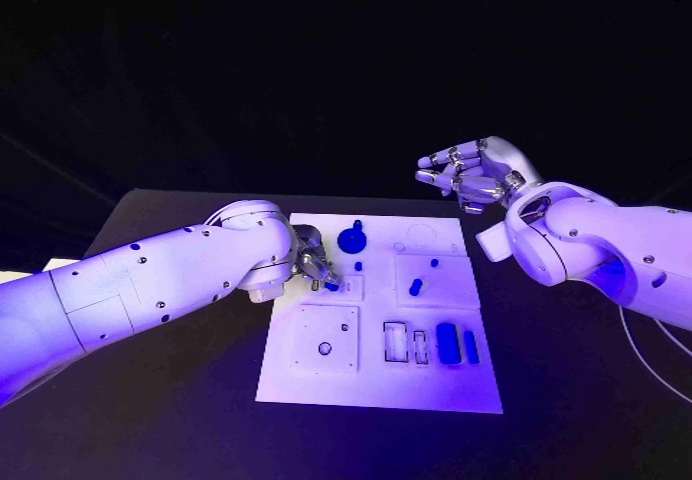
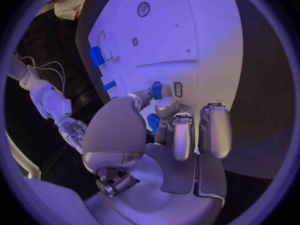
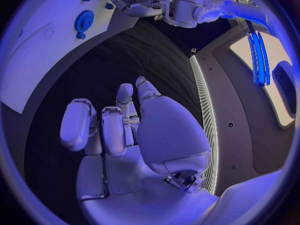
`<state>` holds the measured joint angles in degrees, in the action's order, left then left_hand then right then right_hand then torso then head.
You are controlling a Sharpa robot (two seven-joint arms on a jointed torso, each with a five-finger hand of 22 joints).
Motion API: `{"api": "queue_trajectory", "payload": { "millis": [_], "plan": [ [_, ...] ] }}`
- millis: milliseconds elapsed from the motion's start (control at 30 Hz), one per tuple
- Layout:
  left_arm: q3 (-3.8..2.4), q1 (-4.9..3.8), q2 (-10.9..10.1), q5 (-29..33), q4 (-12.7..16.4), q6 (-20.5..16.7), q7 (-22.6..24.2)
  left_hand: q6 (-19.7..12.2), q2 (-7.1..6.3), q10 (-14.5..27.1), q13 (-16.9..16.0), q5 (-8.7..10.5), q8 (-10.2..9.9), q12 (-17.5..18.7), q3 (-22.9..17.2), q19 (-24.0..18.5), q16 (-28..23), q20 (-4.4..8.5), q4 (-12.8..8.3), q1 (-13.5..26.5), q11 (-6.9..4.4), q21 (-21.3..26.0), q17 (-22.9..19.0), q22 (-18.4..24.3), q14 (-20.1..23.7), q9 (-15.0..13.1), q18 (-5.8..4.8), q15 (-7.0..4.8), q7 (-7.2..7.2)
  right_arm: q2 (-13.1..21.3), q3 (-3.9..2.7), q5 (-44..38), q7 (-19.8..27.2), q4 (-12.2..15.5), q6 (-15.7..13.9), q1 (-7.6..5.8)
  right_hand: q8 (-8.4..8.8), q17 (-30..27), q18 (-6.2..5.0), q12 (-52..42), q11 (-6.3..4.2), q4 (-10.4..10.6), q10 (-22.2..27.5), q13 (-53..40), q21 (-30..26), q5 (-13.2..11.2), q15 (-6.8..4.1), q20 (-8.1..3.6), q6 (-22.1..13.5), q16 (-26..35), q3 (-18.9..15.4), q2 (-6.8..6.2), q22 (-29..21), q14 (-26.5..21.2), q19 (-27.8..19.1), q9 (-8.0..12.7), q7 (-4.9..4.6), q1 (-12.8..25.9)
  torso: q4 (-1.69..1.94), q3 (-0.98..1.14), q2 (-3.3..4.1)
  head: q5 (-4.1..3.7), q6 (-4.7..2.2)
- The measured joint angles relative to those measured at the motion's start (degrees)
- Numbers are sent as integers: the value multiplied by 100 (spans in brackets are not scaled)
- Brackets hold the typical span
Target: Assemble the parts on the task board
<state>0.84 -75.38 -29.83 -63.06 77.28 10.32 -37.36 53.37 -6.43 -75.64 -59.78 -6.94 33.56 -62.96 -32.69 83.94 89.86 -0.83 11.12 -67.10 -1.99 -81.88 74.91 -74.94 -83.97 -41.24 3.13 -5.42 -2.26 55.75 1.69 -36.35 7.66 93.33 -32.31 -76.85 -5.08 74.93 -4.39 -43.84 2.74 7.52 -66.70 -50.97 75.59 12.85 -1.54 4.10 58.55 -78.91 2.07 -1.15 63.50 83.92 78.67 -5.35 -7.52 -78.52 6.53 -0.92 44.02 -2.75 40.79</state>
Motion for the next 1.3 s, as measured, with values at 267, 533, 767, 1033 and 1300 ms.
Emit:
{"api": "queue_trajectory", "payload": {
  "millis": [267, 533, 767, 1033, 1300],
  "plan": [
    [4, -9, 50, 0, -81, 33, -17, 133, -59, -127, -152, 10, 38, -162, -267, 0, 0, 0, -337, 457, -68, -37, 0, 0, 0, -32, -1, 0, 55, 4, 0, -4, -2, 4, 4, 0, 0, -1, 0, 24, 0, 0, 0, 10, -23, 0, 0, 21, 0, 9, 0, 0, -10, 0, -21, 0, 0, 0, -1, 2, 0, -4, -2],
    [20, -15, 105, -4, -174, 89, -50, 429, -126, -272, -341, -8, 88, -351, 74, 21, 0, 63, -538, 942, -128, -159, 0, 1, -7, -9, -89, -74, 207, 12, 1, -5, -7, 16, 15, 1, 0, -1, 0, 24, 0, 0, 0, 18, -23, 0, 0, 21, 0, 9, 0, 0, -14, 0, -20, 5, 0, 0, -1, 5, -1, -2, 4],
    [29, -15, 148, -22, -210, 122, -91, 500, -60, -323, -423, -14, 34, -425, 299, 0, 0, 84, -450, 1007, -136, -217, 1, 1, 1, 42, -88, -82, 196, 11, 1, -6, -28, 18, 26, 0, 0, -1, 0, 29, -1, 16, 0, 29, -23, 0, 0, 21, 0, 9, -16, 25, -31, 0, -20, 4, 0, 25, -4, 9, -1, 4, 4],
    [31, -20, 172, -47, -220, 138, -122, 499, -38, -350, -450, -14, 34, -425, 327, 0, 0, 84, -435, 1029, -149, -221, 4, 2, 1, 44, -89, -81, 196, 11, 2, -7, -49, 15, 35, 1, 0, -2, 0, 59, -21, 16, 21, 37, -46, 0, 0, 21, 0, 9, -16, 25, -44, 0, -20, 4, 0, 25, -2, 9, -1, -1, 20],
    [33, -24, 212, -66, -278, 156, -139, 561, 76, -371, -473, -13, -16, -450, 531, 0, 0, 83, -314, 1147, -170, -262, 4, 2, 1, 79, -88, -81, 197, 11, 2, -7, -61, 21, 43, 1, 0, -2, 0, 59, 0, 16, 42, 53, -45, 0, 0, 21, 0, 33, -16, 24, -63, 0, -20, 4, 0, 24, 2, 6, -1, -2, 19]
  ]
}}
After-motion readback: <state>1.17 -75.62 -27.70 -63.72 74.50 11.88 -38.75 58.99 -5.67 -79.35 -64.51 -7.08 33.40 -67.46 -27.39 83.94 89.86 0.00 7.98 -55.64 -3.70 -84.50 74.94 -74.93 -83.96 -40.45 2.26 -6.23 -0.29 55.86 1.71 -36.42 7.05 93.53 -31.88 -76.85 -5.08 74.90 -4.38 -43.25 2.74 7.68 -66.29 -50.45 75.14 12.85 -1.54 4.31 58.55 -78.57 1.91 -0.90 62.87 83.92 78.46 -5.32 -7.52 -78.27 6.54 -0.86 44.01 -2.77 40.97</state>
